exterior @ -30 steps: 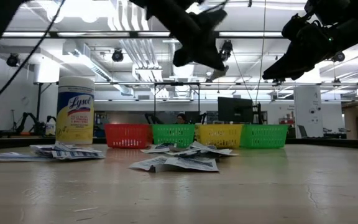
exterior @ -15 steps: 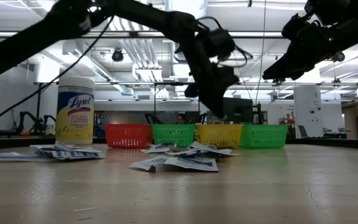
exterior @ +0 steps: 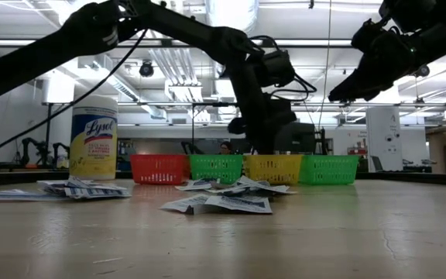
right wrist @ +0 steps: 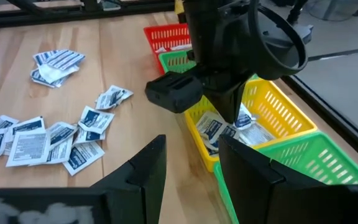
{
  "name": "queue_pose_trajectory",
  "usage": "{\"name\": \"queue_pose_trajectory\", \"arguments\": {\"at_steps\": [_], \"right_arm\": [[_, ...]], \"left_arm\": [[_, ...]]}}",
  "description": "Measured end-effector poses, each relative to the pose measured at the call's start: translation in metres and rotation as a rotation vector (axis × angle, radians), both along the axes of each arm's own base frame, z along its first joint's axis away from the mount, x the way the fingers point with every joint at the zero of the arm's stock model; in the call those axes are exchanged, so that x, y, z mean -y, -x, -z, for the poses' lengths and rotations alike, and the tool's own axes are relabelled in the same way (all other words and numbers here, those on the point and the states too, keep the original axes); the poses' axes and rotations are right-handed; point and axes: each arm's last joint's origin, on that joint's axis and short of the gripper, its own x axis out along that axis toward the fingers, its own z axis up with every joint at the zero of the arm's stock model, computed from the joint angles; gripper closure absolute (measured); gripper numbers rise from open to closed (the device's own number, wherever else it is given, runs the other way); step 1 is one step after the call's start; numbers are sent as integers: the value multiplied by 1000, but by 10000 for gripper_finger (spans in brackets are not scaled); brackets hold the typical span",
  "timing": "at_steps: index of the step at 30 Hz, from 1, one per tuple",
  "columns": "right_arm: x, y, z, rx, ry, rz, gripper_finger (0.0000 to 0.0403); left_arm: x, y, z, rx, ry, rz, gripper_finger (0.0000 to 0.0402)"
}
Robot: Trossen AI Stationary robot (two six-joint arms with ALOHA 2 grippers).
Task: Pick & Place First Aid Supplies
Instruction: Put the alcohol pad into the yellow bin
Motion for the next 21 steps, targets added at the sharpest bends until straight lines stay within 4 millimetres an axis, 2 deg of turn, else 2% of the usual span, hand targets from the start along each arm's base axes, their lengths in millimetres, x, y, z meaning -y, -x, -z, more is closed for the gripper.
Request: {"name": "queue_pose_trajectory", "arguments": {"at_steps": [7, 16, 21], "right_arm": [[0, 1, 2, -16, -6, 1, 257], [0, 1, 2, -19, -5, 0, 257], [0, 1, 2, -20, -5, 0, 257]], "left_arm": [[0, 1, 11, -10, 19, 6, 385], [0, -1, 4, 20, 29, 16, 291], [0, 0, -12, 43, 25, 10, 245]]}}
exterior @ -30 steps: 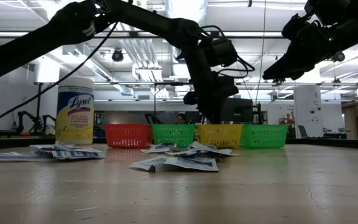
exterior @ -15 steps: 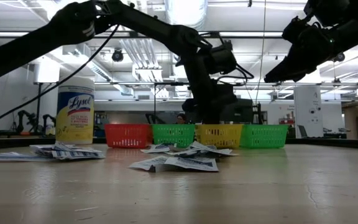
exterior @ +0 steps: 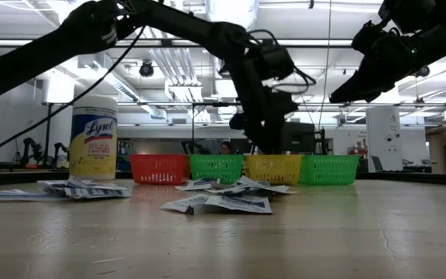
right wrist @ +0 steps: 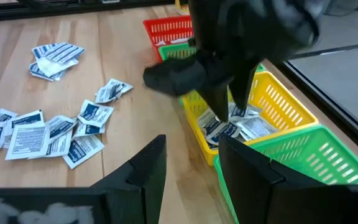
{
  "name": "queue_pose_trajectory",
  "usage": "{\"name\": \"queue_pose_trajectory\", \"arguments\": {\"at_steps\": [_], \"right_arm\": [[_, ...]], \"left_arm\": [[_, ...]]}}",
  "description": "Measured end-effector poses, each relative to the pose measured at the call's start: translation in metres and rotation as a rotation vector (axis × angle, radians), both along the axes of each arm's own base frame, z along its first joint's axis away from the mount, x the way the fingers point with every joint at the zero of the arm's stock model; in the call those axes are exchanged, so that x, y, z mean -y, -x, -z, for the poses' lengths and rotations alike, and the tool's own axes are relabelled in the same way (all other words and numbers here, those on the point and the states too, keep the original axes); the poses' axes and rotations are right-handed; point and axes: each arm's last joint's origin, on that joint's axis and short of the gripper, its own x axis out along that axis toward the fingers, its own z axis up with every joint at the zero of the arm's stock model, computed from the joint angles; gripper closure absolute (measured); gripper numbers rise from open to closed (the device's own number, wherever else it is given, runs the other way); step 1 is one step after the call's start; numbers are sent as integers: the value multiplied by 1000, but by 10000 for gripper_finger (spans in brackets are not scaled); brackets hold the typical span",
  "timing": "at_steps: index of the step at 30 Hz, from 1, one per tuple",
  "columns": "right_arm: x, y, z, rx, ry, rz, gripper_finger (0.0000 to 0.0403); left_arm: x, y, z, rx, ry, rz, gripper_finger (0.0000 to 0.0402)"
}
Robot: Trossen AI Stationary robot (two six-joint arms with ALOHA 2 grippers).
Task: Pick & Place First Aid Supplies
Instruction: Put the alcohol pad into the yellow bin
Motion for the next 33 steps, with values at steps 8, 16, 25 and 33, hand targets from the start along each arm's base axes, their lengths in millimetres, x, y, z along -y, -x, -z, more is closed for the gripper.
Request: {"name": "queue_pose_trajectory", "arguments": {"at_steps": [8, 16, 25, 33], "right_arm": [[0, 0, 1, -6, -1, -1, 257], [0, 0, 1, -8, 3, -3, 257], [0, 0, 1, -9, 6, -4, 257], [0, 0, 1, -9, 5, -4, 257]], "left_arm": [[12, 25, -46, -36, 60, -46, 227], [68, 54, -82, -166, 170, -41, 227], [123, 52, -68, -277, 16, 178, 227], [127, 61, -16, -416, -12, 233, 227]]}}
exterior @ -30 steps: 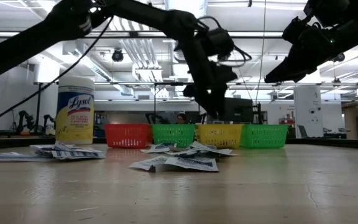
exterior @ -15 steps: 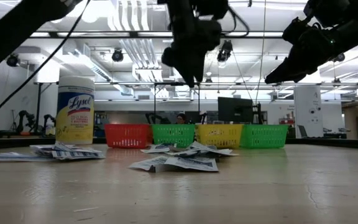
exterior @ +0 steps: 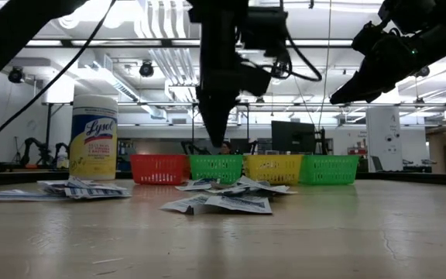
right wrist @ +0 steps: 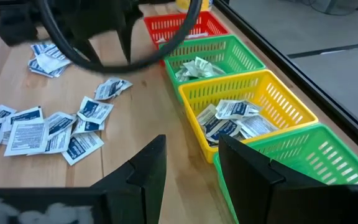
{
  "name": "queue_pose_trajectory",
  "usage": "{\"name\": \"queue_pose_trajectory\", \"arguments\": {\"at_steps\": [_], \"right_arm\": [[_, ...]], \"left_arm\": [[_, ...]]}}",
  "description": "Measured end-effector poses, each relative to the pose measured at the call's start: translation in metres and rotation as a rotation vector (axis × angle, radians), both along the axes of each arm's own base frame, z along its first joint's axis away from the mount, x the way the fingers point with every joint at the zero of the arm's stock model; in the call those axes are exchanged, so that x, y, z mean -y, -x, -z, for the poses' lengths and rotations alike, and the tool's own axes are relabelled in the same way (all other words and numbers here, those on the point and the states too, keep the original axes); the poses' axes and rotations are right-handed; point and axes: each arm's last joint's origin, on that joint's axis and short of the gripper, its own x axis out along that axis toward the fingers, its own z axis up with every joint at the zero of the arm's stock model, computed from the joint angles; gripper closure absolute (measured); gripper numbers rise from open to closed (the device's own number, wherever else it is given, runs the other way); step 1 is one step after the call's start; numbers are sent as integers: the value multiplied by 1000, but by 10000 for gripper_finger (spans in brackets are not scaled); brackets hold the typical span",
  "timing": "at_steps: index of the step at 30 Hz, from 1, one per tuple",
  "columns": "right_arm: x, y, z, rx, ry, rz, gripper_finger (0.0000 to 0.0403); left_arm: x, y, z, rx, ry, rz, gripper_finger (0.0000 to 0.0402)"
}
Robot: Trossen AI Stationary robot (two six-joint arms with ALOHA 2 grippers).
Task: Pick & Place First Aid Supplies
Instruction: Put the alcohol pad into the yellow bin
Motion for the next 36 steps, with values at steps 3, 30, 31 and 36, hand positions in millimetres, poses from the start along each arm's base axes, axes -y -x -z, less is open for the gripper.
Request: {"name": "queue_pose_trajectory", "arguments": {"at_steps": [3, 30, 31, 36], "right_arm": [[0, 0, 0, -1, 0, 0, 257], [0, 0, 1, -4, -9, 4, 257], [0, 0, 0, -3, -9, 4, 257], [0, 0, 0, -3, -9, 4, 257]], "left_arm": [[0, 6, 11, 49, -4, 16, 227], [9, 43, 46, 274, 41, 156, 227], [9, 42, 49, 265, 41, 161, 227], [8, 39, 63, 234, 42, 170, 227]]}}
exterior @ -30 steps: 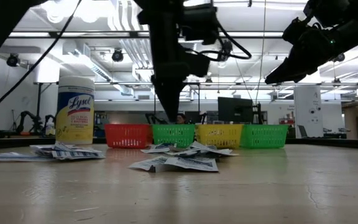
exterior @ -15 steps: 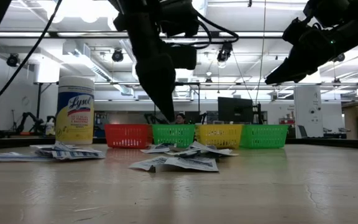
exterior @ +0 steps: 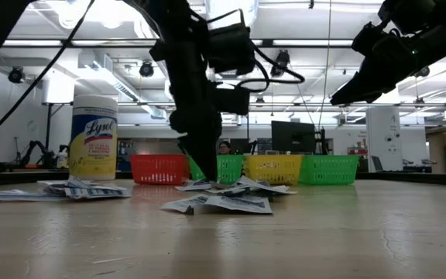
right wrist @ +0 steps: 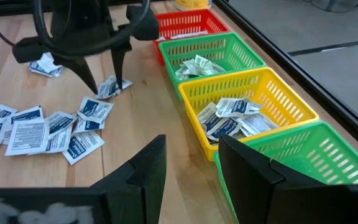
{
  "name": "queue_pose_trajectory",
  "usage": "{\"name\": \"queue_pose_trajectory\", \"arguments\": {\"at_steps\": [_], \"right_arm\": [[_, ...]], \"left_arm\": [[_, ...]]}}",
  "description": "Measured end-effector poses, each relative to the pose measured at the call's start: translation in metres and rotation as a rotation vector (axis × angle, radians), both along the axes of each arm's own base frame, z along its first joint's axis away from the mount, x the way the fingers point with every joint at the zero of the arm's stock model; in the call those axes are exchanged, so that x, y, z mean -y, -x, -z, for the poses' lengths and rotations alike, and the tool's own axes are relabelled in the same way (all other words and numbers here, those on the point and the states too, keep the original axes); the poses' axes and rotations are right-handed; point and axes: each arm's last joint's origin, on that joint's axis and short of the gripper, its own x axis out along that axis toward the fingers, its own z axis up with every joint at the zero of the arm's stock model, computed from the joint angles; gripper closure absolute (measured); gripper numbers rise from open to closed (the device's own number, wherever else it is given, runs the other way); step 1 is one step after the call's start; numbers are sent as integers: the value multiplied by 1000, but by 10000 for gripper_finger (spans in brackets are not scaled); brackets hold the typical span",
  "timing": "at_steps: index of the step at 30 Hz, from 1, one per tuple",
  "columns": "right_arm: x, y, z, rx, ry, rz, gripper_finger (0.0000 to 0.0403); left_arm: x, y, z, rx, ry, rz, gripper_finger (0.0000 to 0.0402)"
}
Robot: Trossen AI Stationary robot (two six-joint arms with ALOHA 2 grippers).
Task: Pick & Place First Aid Supplies
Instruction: Put the alcohol pad into the yellow bin
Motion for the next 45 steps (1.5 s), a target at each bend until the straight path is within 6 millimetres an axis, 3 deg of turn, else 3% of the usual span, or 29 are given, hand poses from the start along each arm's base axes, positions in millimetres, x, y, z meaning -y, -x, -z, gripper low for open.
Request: {"name": "queue_pose_trajectory", "arguments": {"at_steps": [17, 37, 45], "right_arm": [[0, 0, 0, 1, -2, 1, 257], [0, 0, 0, 1, -2, 1, 257], [0, 0, 0, 1, -2, 1, 257]], "left_arm": [[-6, -2, 10, -22, 10, -7, 234], [-7, -2, 7, -11, 21, -11, 394], [-7, -3, 2, -21, 42, -30, 400]]}}
